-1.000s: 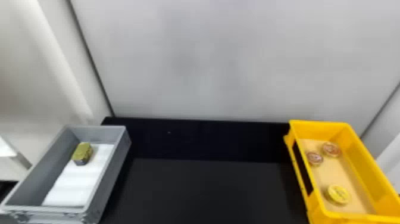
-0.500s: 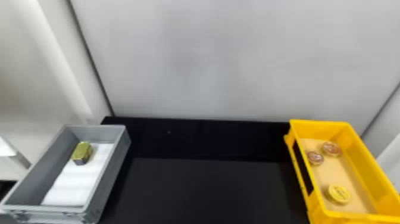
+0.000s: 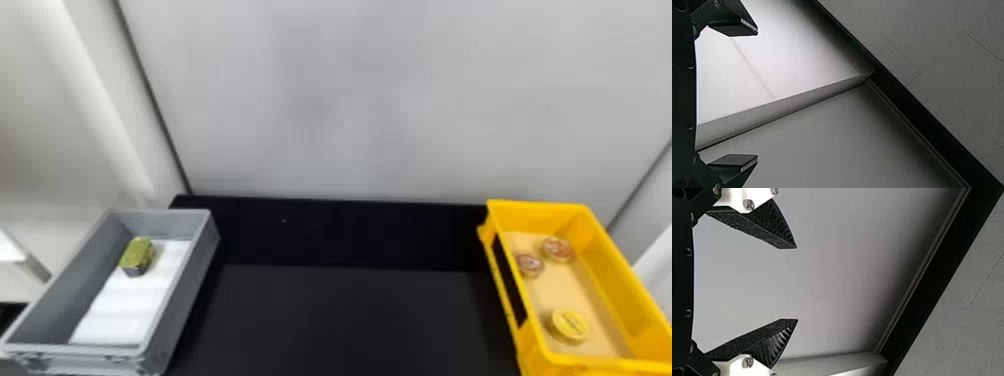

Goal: Pick up the round yellow can and place it in the yellow rectangular box

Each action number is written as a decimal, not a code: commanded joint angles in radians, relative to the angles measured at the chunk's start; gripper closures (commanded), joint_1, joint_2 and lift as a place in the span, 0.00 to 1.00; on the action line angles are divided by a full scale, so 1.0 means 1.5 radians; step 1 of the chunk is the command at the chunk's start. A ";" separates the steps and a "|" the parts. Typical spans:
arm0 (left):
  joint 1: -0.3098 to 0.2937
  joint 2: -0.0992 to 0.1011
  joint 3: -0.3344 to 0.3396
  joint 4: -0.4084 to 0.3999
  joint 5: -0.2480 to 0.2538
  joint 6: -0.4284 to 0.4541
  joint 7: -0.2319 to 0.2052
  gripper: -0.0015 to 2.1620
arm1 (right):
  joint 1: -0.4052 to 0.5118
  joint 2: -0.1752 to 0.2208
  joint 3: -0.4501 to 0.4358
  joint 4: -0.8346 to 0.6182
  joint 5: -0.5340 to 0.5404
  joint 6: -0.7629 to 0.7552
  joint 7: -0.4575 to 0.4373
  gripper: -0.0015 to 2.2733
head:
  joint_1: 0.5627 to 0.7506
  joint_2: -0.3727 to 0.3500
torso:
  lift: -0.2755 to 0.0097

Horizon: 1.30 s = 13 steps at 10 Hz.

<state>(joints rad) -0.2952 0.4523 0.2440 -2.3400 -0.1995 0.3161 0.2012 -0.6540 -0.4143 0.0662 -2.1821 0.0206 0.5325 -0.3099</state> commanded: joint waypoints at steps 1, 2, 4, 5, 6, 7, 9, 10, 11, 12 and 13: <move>0.001 -0.002 0.000 -0.001 -0.004 -0.003 0.002 0.07 | -0.001 -0.001 0.002 0.004 -0.006 -0.014 -0.012 0.04 | 0.53 0.59 | 0.91; 0.001 -0.004 0.003 -0.001 -0.004 -0.003 0.003 0.07 | 0.000 -0.004 0.008 0.002 0.012 -0.039 0.001 0.06 | 0.53 0.59 | 0.91; 0.001 -0.003 0.002 -0.001 -0.004 -0.003 0.003 0.07 | -0.001 -0.007 0.018 0.003 0.010 -0.054 -0.010 0.05 | 0.53 0.59 | 0.95; 0.003 -0.004 0.003 -0.001 -0.004 -0.004 0.003 0.07 | -0.004 -0.008 0.020 0.000 0.002 -0.046 -0.021 0.05 | 0.53 0.59 | 0.95; 0.007 -0.004 0.003 -0.001 -0.004 -0.004 0.004 0.07 | -0.004 -0.009 0.023 0.000 -0.004 -0.048 -0.033 0.05 | 0.53 0.59 | 0.96; 0.008 -0.005 0.004 -0.001 -0.004 -0.006 0.005 0.07 | 0.000 -0.012 0.029 0.008 0.001 -0.077 -0.034 0.04 | 0.53 0.59 | 0.93; 0.011 -0.004 0.006 0.000 -0.004 -0.010 0.005 0.07 | -0.002 -0.010 0.037 0.020 -0.005 -0.092 -0.048 0.04 | 0.53 0.59 | 0.93; 0.013 -0.004 0.006 0.000 -0.004 -0.011 0.005 0.07 | -0.006 -0.010 0.042 0.027 -0.027 -0.093 -0.062 0.04 | 0.53 0.59 | 0.93; 0.013 -0.004 0.006 0.000 -0.004 -0.012 0.004 0.07 | -0.009 -0.010 0.046 0.031 -0.044 -0.083 -0.078 0.04 | 0.53 0.59 | 0.93; 0.014 -0.003 0.006 0.000 -0.004 -0.013 0.004 0.07 | -0.013 -0.009 0.048 0.032 -0.059 -0.070 -0.083 0.04 | 0.53 0.59 | 0.93; 0.016 -0.003 0.006 0.000 -0.004 -0.015 0.003 0.07 | -0.021 -0.007 0.051 0.025 -0.076 -0.041 -0.097 0.05 | 0.53 0.59 | 0.93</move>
<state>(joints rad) -0.2744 0.4473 0.2533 -2.3394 -0.2055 0.2969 0.2067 -0.6727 -0.4280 0.1370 -2.1382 -0.0617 0.4281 -0.4429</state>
